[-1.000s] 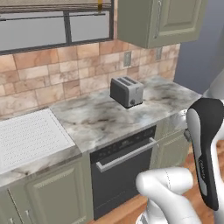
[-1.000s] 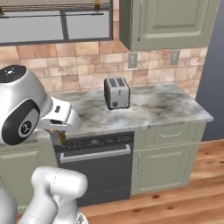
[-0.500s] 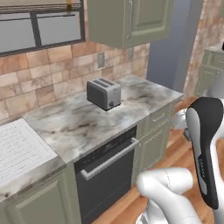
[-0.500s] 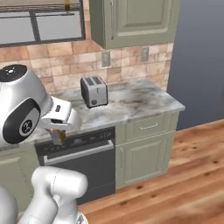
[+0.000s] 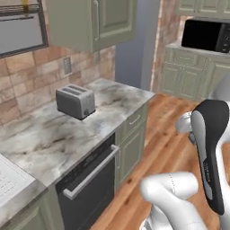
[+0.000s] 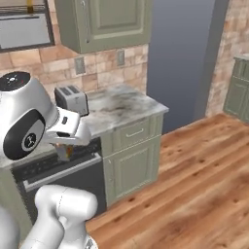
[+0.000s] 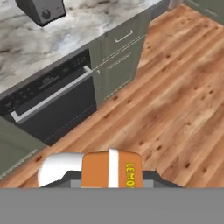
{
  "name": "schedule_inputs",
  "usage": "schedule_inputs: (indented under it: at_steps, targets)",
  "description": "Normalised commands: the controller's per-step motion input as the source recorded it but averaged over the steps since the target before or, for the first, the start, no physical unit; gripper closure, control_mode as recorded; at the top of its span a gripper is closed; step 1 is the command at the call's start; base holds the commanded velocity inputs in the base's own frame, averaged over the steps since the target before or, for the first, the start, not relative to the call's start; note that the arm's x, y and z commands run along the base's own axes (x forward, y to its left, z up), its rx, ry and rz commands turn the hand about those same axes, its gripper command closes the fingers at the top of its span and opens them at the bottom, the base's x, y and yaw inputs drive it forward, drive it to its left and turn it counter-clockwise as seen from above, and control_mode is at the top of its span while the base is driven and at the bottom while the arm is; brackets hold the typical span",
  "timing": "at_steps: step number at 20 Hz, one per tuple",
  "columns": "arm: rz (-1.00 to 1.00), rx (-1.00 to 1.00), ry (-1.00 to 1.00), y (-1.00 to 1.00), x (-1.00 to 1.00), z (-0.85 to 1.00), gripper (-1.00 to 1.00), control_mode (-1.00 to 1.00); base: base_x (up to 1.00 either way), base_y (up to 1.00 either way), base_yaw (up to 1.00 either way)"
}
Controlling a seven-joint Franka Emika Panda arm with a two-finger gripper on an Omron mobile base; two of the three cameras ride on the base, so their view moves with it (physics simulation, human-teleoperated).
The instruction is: Move the drinks to the dining counter.
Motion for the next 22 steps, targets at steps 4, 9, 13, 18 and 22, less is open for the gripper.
schedule_inputs:
  at_steps: [4,9,13,18,22]
  targets:
    - [0.0,0.0,0.0,0.0,0.0,0.0,1.0,1.0,-0.15,0.0,-0.43]
    - [0.0,0.0,0.0,0.0,0.0,0.0,1.0,1.0,-0.13,0.0,-0.42]
    - [0.0,0.0,0.0,0.0,0.0,0.0,1.0,1.0,-0.06,0.06,-0.42]
    - [0.0,0.0,0.0,0.0,0.0,0.0,1.0,1.0,0.0,0.17,-0.46]
    - [0.0,0.0,0.0,0.0,0.0,0.0,1.0,1.0,0.0,0.13,-0.49]
